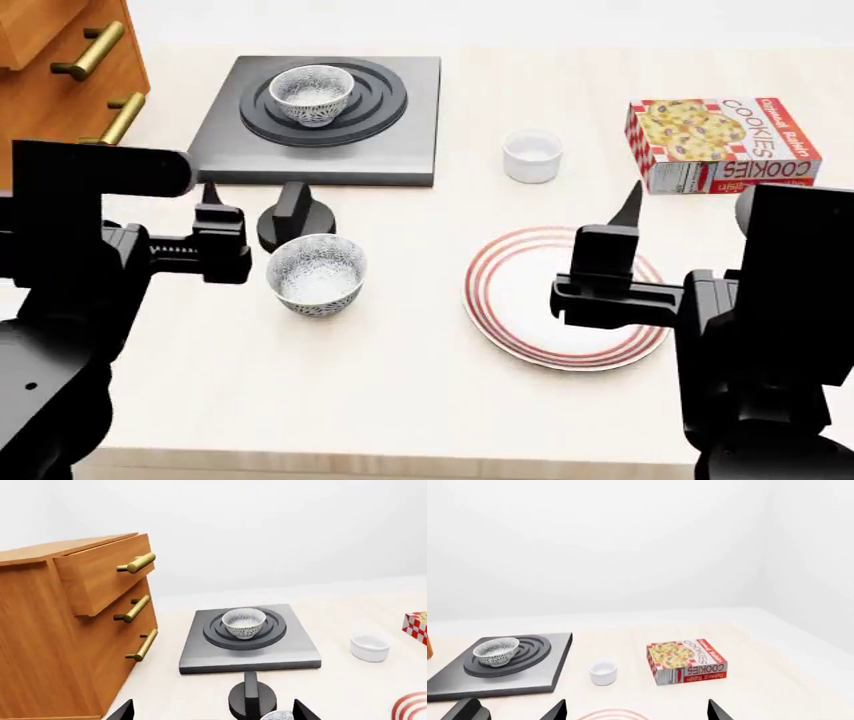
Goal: Pick the akita bowl on the stove and place it on the plate.
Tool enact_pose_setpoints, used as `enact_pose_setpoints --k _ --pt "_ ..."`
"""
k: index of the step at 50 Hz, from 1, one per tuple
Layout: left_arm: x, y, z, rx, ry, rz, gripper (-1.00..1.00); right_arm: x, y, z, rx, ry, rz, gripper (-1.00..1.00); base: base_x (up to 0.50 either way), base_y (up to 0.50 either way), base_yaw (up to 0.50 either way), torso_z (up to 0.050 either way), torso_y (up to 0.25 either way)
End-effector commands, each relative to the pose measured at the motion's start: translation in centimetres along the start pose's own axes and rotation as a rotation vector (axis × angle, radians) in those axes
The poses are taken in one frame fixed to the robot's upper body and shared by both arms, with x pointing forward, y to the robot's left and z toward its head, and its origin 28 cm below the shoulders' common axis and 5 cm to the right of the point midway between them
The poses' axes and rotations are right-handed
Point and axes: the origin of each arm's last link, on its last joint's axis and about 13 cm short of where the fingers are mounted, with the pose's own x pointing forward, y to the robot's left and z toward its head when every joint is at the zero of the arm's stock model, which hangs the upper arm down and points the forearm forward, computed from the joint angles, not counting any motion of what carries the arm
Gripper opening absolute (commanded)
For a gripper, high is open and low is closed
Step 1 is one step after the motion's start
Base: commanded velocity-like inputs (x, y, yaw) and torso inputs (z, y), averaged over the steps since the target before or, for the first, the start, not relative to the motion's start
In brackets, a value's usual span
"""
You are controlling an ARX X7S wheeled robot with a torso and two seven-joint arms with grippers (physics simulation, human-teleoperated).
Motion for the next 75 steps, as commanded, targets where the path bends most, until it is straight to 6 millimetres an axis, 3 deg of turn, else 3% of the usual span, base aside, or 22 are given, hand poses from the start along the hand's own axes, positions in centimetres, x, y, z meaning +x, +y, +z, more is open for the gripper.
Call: enact_pose_setpoints --k 1,41,60,75 --pt "0.9 -0.4 1.6 0.008 0.037 -0.020 1.00 0.0 -0.1 0.0 0.026 -0.015 -0.011 1.00 0.00 0.00 0.00 0.000 0.000" --pt "0.9 -0.3 2.3 0.008 0.025 -0.025 1.00 -0.1 -0.1 0.0 0.034 -0.012 -0.009 1.00 0.00 -0.26 0.00 0.000 0.000" --pt "1.1 -0.1 2.7 0.004 0.019 -0.020 1.00 0.0 -0.2 -0.1 0.032 -0.005 -0.006 1.00 0.00 0.00 0.00 0.000 0.000" --pt "1.0 -0.1 2.8 0.003 0.018 -0.022 1.00 0.0 -0.1 0.0 0.033 -0.004 -0.003 1.00 0.28 0.00 0.00 0.000 0.000"
